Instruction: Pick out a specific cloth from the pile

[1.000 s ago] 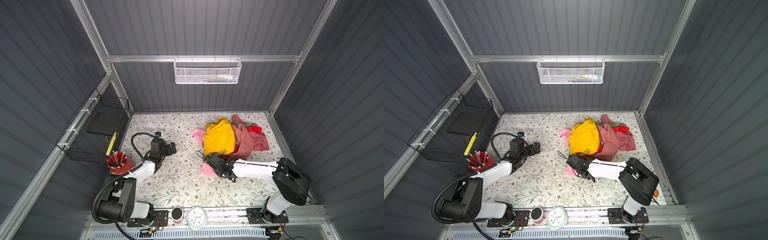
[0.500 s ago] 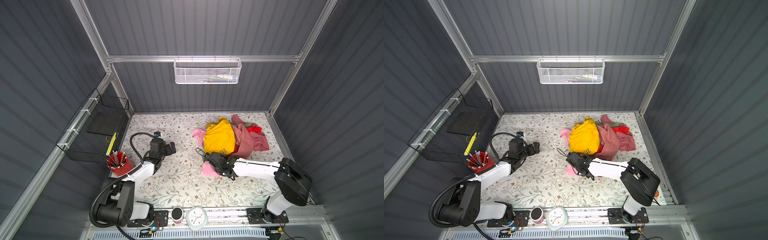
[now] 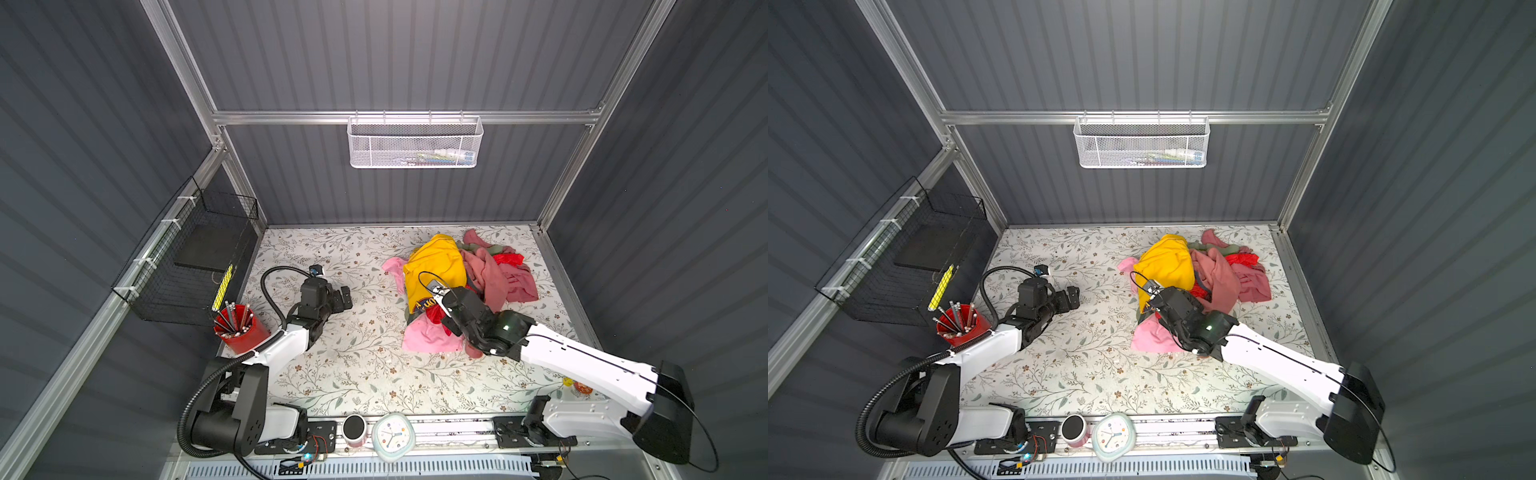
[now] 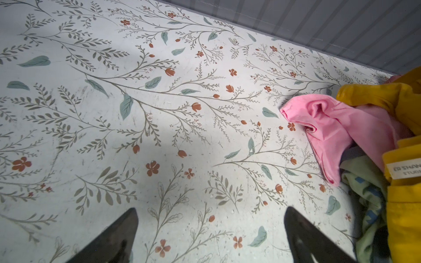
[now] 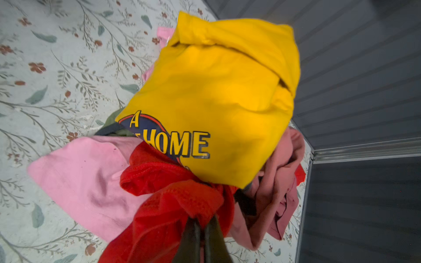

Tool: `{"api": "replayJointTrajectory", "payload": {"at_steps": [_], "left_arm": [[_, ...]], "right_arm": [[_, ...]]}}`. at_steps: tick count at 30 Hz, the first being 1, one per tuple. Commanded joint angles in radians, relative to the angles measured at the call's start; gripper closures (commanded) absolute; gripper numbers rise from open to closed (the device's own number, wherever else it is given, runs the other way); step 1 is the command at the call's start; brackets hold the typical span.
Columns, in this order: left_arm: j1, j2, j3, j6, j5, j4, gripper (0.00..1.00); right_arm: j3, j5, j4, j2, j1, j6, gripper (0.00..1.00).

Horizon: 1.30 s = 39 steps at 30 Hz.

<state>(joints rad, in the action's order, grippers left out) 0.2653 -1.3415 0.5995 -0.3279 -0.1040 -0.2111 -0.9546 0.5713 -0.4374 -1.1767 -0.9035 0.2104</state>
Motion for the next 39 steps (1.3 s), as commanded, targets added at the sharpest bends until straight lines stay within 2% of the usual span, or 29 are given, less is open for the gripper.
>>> {"api": "replayJointTrajectory", "payload": {"at_steps": [1, 7, 17, 28, 32, 39], "left_arm": [[0.019, 0.024, 0.002, 0.032, -0.007, 0.022, 0.00], [0.082, 0.015, 0.017, 0.066, -0.026, 0.022, 0.00], [0.215, -0.036, 0.069, 0.117, -0.091, 0.029, 0.00], [0.348, -0.028, 0.105, 0.190, -0.105, -0.007, 0.00], [0.440, -0.001, 0.132, 0.245, -0.082, -0.032, 0.00], [0.615, -0.035, 0.216, 0.333, 0.033, -0.089, 0.00]], "right_arm": [[-0.064, -0.039, -0.008, 0.052, 0.012, 0.000, 1.00], [-0.150, -0.084, -0.041, 0.128, 0.042, -0.022, 1.00], [-0.283, -0.166, -0.072, 0.154, 0.119, -0.042, 1.00], [-0.386, -0.329, -0.059, 0.195, 0.161, -0.102, 1.00], [-0.378, -0.332, -0.062, 0.197, 0.171, -0.108, 1.00], [-0.213, -0.370, -0.007, 0.203, 0.219, -0.202, 1.00]]}}
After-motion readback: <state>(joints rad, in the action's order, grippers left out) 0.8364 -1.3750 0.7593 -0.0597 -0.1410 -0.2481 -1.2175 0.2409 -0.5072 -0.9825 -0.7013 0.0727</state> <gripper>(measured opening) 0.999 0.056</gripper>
